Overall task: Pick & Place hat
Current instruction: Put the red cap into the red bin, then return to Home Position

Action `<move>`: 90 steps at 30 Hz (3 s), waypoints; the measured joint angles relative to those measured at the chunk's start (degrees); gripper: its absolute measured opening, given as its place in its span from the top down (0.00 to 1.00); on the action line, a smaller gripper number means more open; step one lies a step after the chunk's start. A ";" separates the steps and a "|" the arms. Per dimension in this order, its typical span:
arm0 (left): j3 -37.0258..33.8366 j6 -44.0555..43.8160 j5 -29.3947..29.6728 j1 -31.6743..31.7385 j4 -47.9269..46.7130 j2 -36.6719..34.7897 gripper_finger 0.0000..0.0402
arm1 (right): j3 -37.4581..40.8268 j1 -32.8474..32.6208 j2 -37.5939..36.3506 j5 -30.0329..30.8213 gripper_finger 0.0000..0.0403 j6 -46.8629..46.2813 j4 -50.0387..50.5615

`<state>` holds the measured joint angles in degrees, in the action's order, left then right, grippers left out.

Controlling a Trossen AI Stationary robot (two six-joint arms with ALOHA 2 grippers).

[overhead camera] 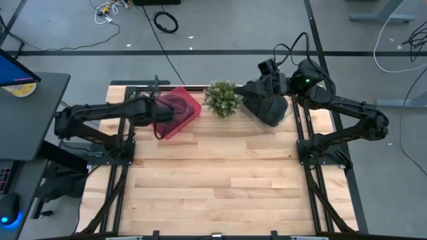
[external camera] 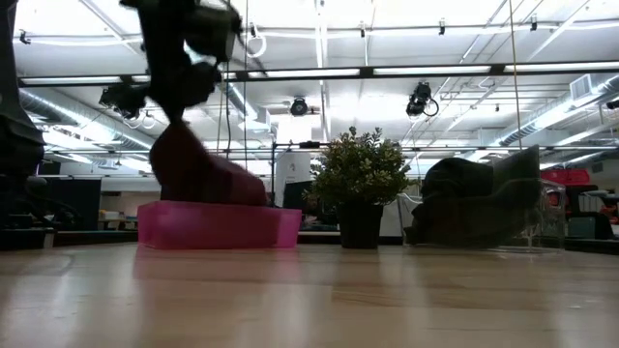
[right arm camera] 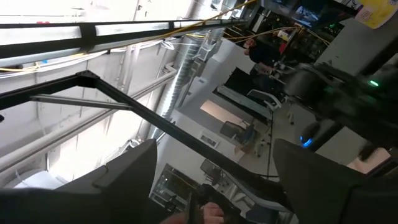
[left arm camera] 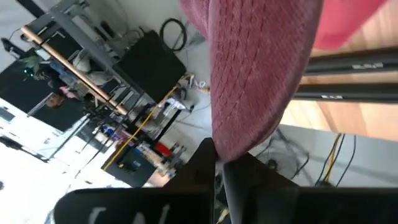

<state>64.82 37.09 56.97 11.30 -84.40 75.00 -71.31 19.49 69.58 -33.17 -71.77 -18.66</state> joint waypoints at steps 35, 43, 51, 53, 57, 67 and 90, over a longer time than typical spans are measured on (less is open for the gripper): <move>-27.69 1.70 -15.69 -0.01 35.16 0.04 0.85 | 0.02 1.51 0.40 0.31 0.20 0.27 2.54; -24.22 -6.16 -19.33 0.01 31.66 0.04 0.65 | 0.02 1.55 0.44 0.31 0.20 0.27 2.51; -16.32 -12.11 -20.75 0.06 21.51 -0.53 0.40 | 0.02 1.55 0.44 0.28 0.20 1.19 2.52; -13.78 -13.99 -20.13 0.03 19.06 -0.51 0.36 | 0.02 1.55 0.44 0.14 0.20 1.37 2.49; -7.36 -20.76 -19.40 0.06 14.01 -0.51 0.33 | 0.02 1.55 0.44 -0.13 0.20 2.00 2.50; -5.89 -43.62 -34.54 -6.50 52.16 -12.85 0.66 | 0.02 2.29 0.39 -1.97 0.20 7.16 5.00; -48.19 -40.47 -40.29 -18.47 110.93 -48.71 0.99 | 0.02 4.22 0.39 -2.29 0.20 7.82 9.86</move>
<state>16.63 -3.38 16.69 -7.17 26.53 26.30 -71.29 23.70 69.97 -35.46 -63.96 -8.80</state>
